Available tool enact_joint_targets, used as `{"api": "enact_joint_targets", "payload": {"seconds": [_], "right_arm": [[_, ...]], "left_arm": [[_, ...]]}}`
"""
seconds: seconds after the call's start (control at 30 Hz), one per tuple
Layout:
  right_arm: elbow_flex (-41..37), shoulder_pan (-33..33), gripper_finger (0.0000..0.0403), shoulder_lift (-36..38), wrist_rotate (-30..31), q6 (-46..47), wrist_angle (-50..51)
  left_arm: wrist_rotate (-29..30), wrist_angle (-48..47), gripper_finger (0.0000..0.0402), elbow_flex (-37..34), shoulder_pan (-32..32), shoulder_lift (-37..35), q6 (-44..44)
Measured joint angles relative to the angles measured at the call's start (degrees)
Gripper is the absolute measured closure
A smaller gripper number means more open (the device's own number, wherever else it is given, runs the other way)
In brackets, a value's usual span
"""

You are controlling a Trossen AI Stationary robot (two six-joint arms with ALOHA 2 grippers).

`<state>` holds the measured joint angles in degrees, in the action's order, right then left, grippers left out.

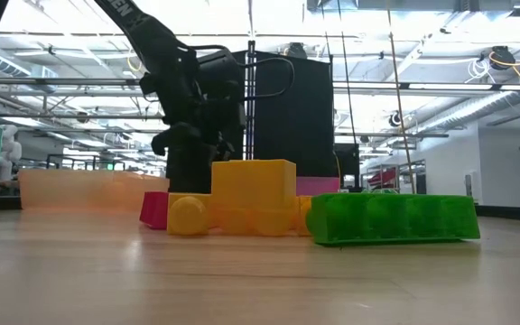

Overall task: Sort blocks
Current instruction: Put the yellow game piece into the yellow bin

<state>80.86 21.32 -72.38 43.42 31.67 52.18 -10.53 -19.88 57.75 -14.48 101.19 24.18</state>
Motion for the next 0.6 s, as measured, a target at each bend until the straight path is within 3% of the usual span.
{"api": "enact_joint_targets", "payload": {"seconds": [0.43, 0.6], "right_arm": [[0.0, 0.0, 0.0154, 0.0, 0.0, -0.9, -0.1], [0.0, 0.0, 0.0154, 0.0, 0.0, -0.9, -0.1]], "left_arm": [[4.5, -3.9, 0.0283, 2.2, 0.0, -2.5, -5.0], [5.7, -3.9, 0.0283, 2.8, -0.8, -6.6, -12.0]]}}
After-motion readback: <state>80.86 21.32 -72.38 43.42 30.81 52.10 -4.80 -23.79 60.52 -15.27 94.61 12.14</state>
